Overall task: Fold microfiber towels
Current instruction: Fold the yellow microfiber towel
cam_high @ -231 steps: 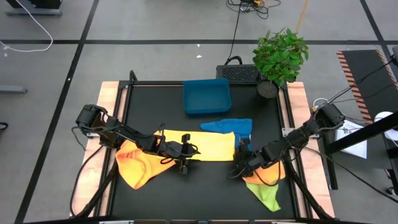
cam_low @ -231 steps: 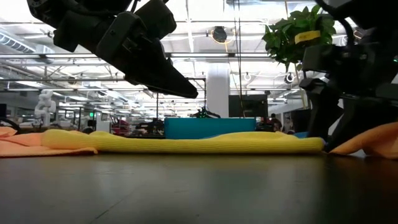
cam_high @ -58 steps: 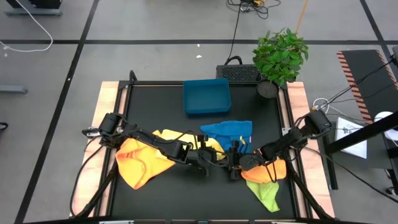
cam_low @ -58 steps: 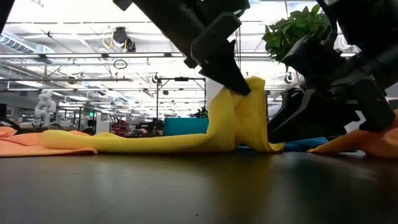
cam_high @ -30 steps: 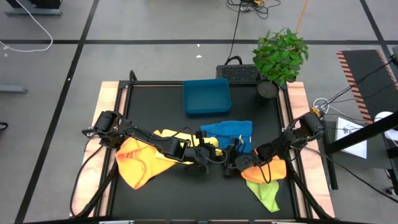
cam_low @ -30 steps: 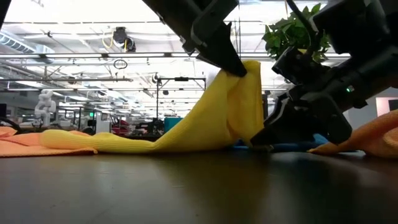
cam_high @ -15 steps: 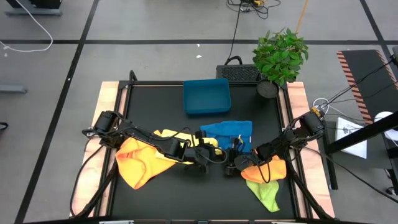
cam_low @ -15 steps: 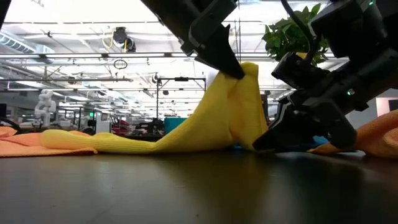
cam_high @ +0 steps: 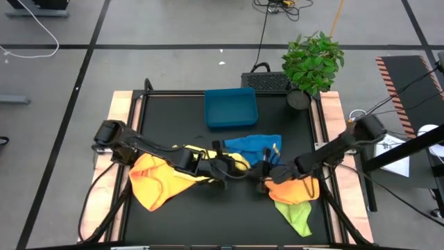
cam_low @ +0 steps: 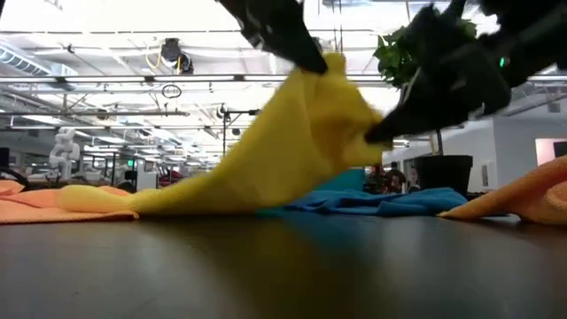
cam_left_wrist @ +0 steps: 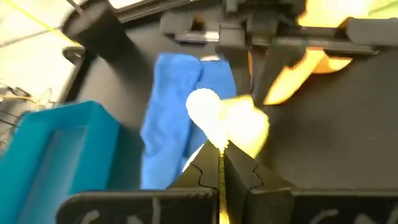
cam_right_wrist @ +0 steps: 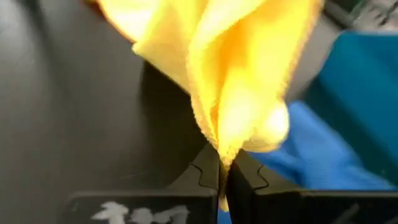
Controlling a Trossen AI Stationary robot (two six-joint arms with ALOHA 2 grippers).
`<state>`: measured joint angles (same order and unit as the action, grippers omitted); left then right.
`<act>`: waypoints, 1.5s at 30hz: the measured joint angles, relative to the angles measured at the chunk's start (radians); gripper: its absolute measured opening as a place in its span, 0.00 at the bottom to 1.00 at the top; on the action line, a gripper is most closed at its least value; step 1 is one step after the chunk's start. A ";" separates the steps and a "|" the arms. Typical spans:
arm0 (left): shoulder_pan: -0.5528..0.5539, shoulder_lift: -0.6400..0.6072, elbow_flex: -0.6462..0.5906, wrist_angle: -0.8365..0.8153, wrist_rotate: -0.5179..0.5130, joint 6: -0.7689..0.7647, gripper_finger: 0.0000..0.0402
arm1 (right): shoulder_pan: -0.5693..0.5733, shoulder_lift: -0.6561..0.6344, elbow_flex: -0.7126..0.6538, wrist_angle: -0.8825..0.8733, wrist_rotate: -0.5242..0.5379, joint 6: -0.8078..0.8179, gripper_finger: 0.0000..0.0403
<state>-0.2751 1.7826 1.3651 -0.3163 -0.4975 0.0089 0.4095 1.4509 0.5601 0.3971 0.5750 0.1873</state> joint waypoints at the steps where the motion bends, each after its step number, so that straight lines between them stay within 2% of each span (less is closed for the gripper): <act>1: -0.002 -0.022 0.000 -0.023 -0.003 0.009 0.01 | 0.001 -0.040 -0.002 -0.004 0.006 -0.014 0.00; 7: -0.024 -0.164 0.000 -0.088 -0.033 0.069 0.01 | 0.006 -0.277 0.023 -0.041 0.027 -0.120 0.00; 12: -0.045 -0.264 0.002 -0.116 -0.073 0.078 0.01 | 0.009 -0.360 0.104 -0.113 0.025 -0.192 0.00; 16: -0.071 -0.317 0.001 -0.129 -0.074 0.076 0.01 | 0.010 -0.356 0.185 -0.177 0.016 -0.235 0.00; 21: -0.118 -0.358 0.001 -0.136 -0.080 0.075 0.00 | 0.011 -0.331 0.273 -0.240 -0.049 -0.257 0.00; 29: -0.210 -0.412 0.000 -0.135 -0.178 0.085 0.00 | 0.051 -0.281 0.427 -0.320 -0.056 -0.316 0.00; 33: -0.242 -0.443 0.000 -0.092 -0.190 0.093 0.00 | 0.070 -0.263 0.501 -0.343 -0.055 -0.337 0.00; 39: -0.298 -0.458 0.000 0.005 -0.193 0.125 0.00 | 0.098 -0.237 0.587 -0.384 -0.062 -0.334 0.00; 45: -0.358 -0.459 0.000 0.057 -0.173 0.062 0.00 | 0.129 -0.227 0.630 -0.388 -0.166 -0.247 0.00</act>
<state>-0.6333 1.3231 1.3651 -0.2593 -0.6701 0.0714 0.5386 1.2241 1.1905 0.0090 0.4088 -0.0595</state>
